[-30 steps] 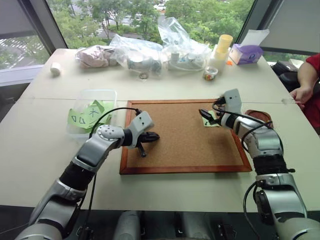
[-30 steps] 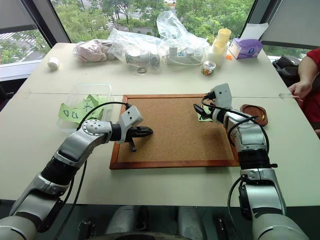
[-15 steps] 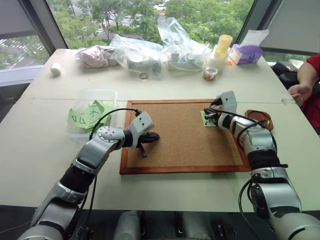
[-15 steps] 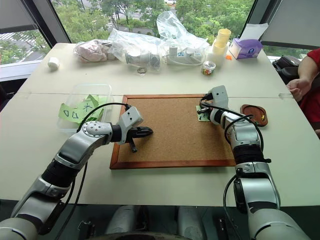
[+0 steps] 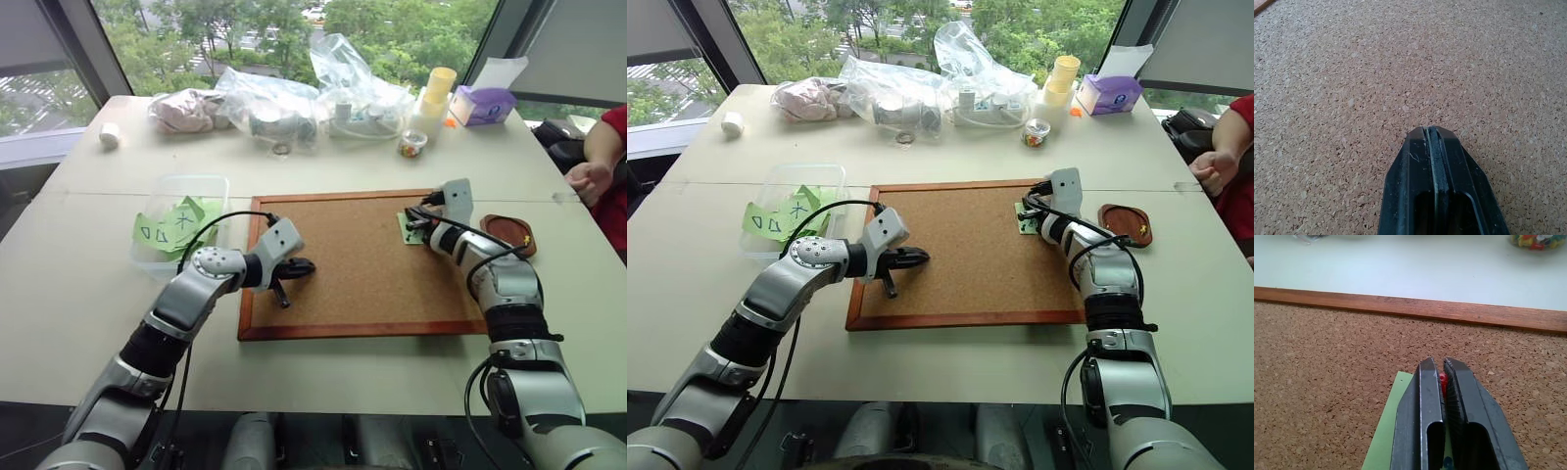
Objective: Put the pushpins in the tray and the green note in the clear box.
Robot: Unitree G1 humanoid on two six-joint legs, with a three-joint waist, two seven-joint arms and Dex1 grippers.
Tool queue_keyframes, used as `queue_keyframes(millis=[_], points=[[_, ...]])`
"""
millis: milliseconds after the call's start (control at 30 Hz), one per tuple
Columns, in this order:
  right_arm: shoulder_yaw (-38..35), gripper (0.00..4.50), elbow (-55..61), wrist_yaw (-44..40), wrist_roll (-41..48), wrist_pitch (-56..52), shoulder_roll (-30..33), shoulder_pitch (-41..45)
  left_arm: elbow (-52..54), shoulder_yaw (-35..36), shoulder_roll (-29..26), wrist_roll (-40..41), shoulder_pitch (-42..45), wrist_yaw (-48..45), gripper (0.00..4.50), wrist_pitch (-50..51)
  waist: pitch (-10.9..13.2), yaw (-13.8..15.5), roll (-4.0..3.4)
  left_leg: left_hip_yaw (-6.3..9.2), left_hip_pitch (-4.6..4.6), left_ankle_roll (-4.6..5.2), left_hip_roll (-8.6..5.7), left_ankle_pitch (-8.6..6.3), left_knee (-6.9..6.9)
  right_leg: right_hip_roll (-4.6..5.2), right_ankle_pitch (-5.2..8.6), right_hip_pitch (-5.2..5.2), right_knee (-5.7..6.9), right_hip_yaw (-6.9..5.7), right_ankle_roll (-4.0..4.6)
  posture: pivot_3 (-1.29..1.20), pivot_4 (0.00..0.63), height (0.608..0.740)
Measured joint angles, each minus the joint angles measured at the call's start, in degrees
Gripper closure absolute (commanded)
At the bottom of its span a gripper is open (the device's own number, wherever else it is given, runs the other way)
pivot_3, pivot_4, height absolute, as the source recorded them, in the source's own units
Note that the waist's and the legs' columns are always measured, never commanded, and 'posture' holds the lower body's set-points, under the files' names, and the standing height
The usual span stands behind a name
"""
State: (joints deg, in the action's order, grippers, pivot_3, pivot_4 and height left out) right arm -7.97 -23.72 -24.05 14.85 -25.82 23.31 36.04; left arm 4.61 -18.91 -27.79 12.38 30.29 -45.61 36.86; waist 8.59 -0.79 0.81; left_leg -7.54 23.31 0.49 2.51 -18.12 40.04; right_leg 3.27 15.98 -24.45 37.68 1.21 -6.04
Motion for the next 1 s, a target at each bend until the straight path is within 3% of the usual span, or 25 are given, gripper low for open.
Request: queue_keyframes(millis=[267, 667, 1000], points=[[-1.4, 4.39, 0.9, 1.7, 1.7, -0.9, -0.9, -0.5, 0.2, -0.3, 0.1, -0.7, 0.1, -0.7, 4.50, 0.1, 0.0, -0.1, -0.02, 0.00, 0.00, 0.00, 0.00, 0.00, 0.00, 0.00, 0.00, 0.00, 0.00, 0.00, 0.00, 0.00, 0.150, 0.735], [2.3, 4.39, 8.3, -0.4, -1.5, -0.4, 0.7, -4.5, 0.5, -4.5, -5.3, -4.9, 1.7, -3.9, 4.50, -1.7, -0.2, -1.3, -0.29, -0.08, -0.17, -0.03, 0.16, 0.02, -0.04, -0.22, 0.01, 0.04, 0.05, 0.12, 0.01, 0.00, 0.150, 0.735], [-0.4, 4.39, 8.2, 2.3, 0.3, 0.8, -1.8, -4.9, 0.0, -4.0, -6.2, -5.1, 1.5, -5.5, 4.50, -3.0, -0.2, -1.7, -0.29, -0.13, -0.26, -0.06, 0.23, 0.03, -0.04, -0.35, 0.02, 0.05, 0.16, 0.25, 0.03, 0.00, 0.150, 0.735]])
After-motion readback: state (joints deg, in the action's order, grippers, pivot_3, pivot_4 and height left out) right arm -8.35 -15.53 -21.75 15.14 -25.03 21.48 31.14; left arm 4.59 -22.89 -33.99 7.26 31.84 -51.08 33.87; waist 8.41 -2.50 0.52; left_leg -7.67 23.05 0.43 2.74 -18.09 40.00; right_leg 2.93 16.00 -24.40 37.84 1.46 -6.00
